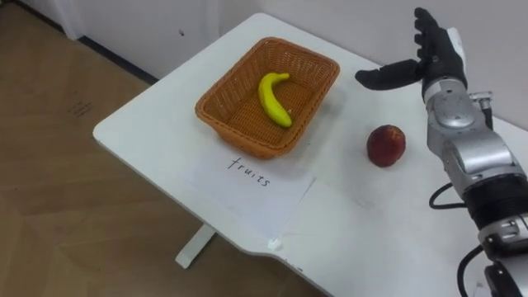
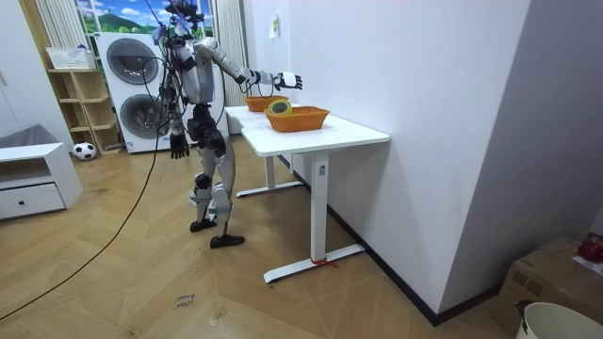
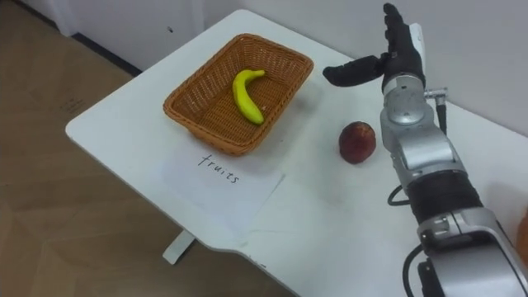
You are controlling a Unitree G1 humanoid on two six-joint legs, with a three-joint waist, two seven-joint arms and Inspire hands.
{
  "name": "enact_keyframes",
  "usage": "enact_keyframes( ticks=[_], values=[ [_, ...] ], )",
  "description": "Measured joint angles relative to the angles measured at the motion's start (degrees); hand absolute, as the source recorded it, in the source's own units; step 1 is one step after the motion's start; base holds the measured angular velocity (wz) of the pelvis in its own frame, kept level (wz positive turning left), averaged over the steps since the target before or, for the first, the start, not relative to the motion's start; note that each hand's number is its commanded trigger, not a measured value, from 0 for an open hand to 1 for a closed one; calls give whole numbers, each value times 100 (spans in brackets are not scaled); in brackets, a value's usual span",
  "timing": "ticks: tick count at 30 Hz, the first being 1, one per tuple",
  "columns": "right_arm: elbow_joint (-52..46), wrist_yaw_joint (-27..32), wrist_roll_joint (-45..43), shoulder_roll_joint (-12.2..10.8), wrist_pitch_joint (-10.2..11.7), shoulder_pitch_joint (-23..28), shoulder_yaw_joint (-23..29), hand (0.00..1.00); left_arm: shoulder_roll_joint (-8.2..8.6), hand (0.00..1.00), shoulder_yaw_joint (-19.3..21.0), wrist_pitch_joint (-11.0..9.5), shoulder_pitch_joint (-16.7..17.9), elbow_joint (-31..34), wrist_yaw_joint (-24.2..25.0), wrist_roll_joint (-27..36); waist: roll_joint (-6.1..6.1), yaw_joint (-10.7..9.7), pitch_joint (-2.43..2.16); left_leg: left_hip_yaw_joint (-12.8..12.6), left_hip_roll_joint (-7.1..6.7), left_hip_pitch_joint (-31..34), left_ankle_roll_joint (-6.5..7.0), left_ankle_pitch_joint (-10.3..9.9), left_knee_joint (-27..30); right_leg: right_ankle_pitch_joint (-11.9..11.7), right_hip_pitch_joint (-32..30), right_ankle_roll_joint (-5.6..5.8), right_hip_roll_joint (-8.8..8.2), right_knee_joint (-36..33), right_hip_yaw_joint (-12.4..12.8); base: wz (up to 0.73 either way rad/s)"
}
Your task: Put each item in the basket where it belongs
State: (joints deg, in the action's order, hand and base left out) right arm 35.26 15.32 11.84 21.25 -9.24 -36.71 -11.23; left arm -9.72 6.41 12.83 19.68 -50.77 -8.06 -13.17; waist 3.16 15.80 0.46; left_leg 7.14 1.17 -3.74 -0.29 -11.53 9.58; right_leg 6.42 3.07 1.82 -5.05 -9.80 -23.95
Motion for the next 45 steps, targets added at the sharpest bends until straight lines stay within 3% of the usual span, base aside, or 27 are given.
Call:
enact_keyframes(
  ticks=[24, 35, 40, 45],
  values=[
    [0, 4, -91, -73, -1, 222, 0, 0, 25, 0, -108, 94, -10, 16, -23, 0, -44, -1, -27, -60, 4, -14, 0, 0, 2, 0, -3, 0, -2, -4, 16, 0],
    [12, -9, -89, -149, -2, 443, -1, 0, 42, 0, -112, 92, -12, 18, -25, 10, -52, -2, -20, -66, 4, -14, 1, -1, -1, 0, -5, 0, -5, -7, 11, 0],
    [342, -239, -87, -163, -6, 544, -2, 0, 54, 0, -217, 92, -11, 18, -31, 15, -99, 15, 11, -69, 4, -33, 1, -2, -6, 0, 4, 0, -4, -11, 15, 0],
    [407, -368, -85, -162, -22, 631, -2, 0, 55, 0, -219, 100, -5, 19, -27, 14, -122, 19, 10, -101, 6, 40, 1, -3, -3, -1, -98, -2, 0, -20, 33, -3]
  ],
)
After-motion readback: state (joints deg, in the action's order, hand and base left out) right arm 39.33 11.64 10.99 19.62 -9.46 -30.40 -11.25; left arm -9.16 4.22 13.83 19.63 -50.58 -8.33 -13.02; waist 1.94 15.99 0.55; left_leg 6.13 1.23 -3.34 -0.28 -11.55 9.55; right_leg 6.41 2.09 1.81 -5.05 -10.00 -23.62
